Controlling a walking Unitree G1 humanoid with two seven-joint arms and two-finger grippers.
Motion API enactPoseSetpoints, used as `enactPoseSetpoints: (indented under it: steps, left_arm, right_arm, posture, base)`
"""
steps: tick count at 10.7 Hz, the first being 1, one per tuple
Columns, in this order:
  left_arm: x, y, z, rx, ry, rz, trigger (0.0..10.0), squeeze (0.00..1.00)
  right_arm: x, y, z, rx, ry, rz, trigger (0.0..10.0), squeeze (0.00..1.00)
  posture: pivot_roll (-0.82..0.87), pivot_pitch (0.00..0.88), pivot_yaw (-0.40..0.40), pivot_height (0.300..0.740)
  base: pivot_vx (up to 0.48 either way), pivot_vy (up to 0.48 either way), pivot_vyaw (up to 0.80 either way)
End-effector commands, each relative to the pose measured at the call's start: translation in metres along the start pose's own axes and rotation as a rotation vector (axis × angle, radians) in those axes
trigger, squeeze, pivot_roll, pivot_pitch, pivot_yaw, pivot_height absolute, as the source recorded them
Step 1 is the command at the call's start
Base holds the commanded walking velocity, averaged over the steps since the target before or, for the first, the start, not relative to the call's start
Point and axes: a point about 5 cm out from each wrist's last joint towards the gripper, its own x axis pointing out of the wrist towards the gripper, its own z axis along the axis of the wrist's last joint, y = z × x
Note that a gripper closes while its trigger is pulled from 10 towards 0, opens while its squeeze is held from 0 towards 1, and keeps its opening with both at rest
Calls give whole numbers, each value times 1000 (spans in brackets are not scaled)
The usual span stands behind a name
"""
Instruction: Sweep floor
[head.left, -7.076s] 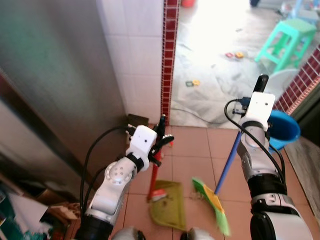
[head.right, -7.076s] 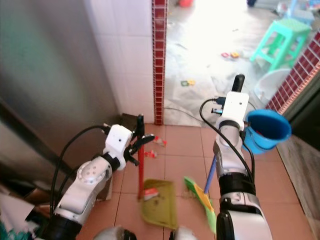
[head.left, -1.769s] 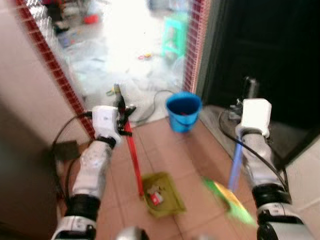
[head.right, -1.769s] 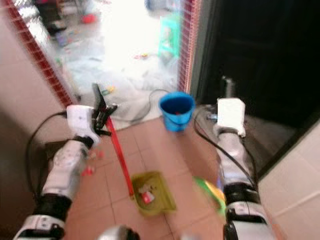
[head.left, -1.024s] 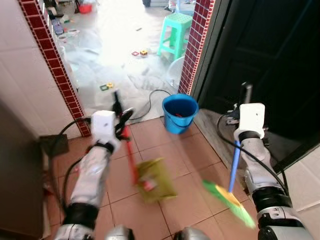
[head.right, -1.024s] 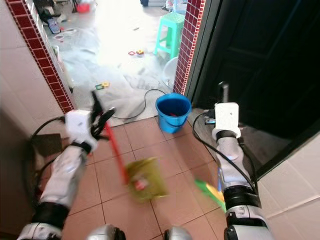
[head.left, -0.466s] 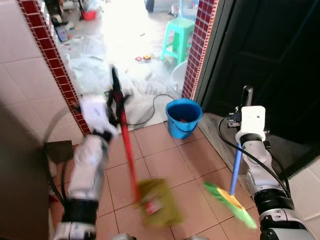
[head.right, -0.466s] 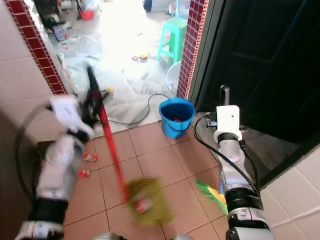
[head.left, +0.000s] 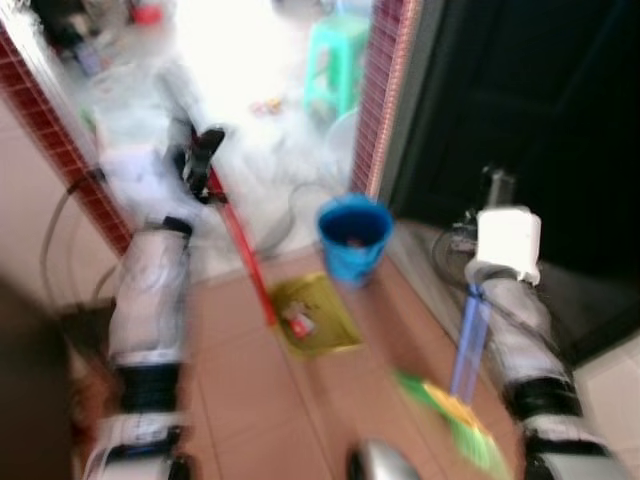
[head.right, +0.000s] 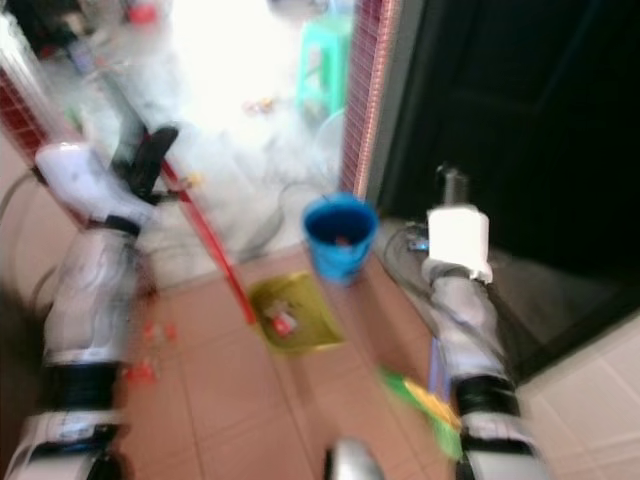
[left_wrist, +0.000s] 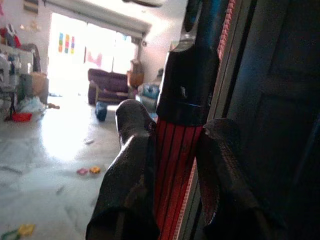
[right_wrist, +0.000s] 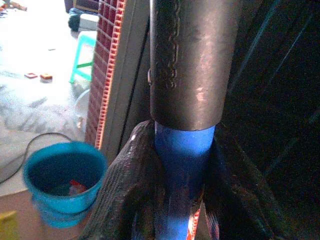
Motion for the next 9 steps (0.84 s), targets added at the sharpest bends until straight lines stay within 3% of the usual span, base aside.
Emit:
enactPoseSetpoints:
  steps: [1,5,9]
  left_arm:
    - [9,-1,30,-48,-130,1,10000,0]
    - [20,-6,48,-69,-181,-10,10000,0]
    - [21,-6,33,31,-137,28,10000,0]
  right_arm:
    - [6,7,17,-3,-71,17,10000,0]
    - [8,7,17,-8,-75,17,10000,0]
    - [6,9,17,-5,-78,21,10000,0]
  posture:
    - [-69,0,12,740]
    - [-75,0,14,740]
    - [-76,0,20,740]
  base:
    - [454,0,0]
    - [451,0,0]
    - [454,0,0]
